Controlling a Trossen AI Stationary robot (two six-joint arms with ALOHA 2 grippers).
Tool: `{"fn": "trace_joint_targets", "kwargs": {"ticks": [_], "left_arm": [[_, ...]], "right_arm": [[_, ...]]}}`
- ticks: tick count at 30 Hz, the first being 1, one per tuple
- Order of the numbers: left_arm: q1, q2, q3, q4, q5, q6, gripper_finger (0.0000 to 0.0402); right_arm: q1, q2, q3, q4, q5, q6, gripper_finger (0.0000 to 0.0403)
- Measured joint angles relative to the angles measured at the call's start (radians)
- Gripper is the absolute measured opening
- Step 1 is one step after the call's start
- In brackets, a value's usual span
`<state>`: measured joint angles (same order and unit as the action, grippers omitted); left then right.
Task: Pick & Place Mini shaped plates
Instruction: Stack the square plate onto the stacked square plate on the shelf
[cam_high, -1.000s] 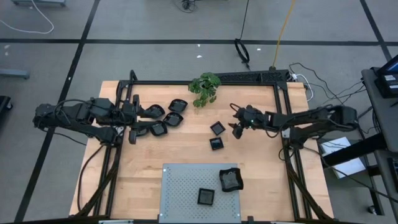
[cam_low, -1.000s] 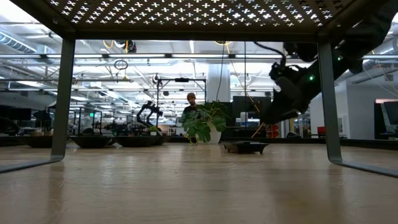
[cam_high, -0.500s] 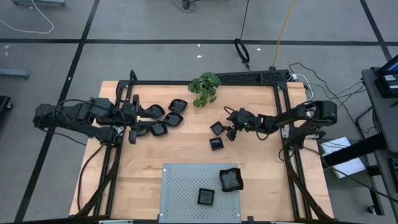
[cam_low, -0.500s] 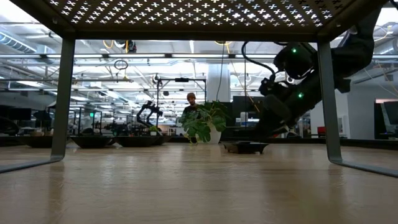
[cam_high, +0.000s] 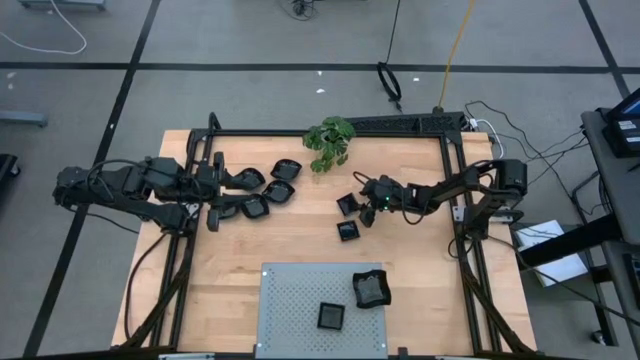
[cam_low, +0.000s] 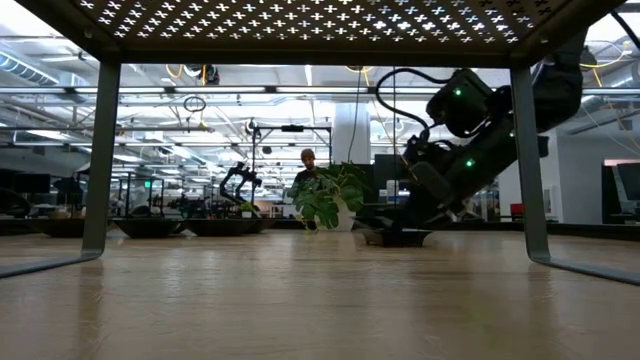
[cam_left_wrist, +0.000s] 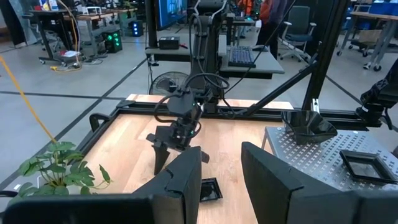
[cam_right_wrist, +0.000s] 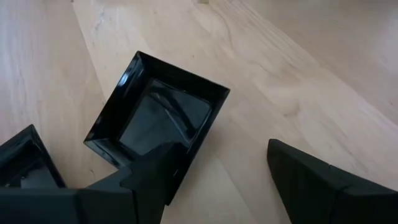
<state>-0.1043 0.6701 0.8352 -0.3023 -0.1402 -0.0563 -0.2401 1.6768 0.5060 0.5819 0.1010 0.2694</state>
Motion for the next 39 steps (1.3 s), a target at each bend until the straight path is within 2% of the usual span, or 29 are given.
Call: {"fn": "trace_joint_targets", "kwargs": {"ticks": [6, 19, 25, 31, 39], "left_arm": [[0.0, 0.0, 0.0, 0.0, 0.0, 0.0, 0.012], [0.0, 0.0, 0.0, 0.0, 0.0, 0.0, 0.012], [0.0, 0.0, 0.0, 0.0, 0.0, 0.0, 0.012], [0.0, 0.0, 0.0, 0.0, 0.0, 0.0, 0.012], [0.0, 0.0, 0.0, 0.0, 0.0, 0.0, 0.012]], "right_arm": [[0.0, -0.012, 0.004, -0.009, -0.003, -0.025, 0.0234], [0.0, -0.032, 0.004, -0.002, -0.003, -0.009, 0.0144], [-0.01, -0.032, 0.004, -0.003, -0.056, 0.041, 0.0146], [-0.032, -0.005, 0.004, 0.006, -0.051, 0.032, 0.0161], [-0.035, 0.006, 0.004, 0.019, -0.05, 0.005, 0.0155]]}}
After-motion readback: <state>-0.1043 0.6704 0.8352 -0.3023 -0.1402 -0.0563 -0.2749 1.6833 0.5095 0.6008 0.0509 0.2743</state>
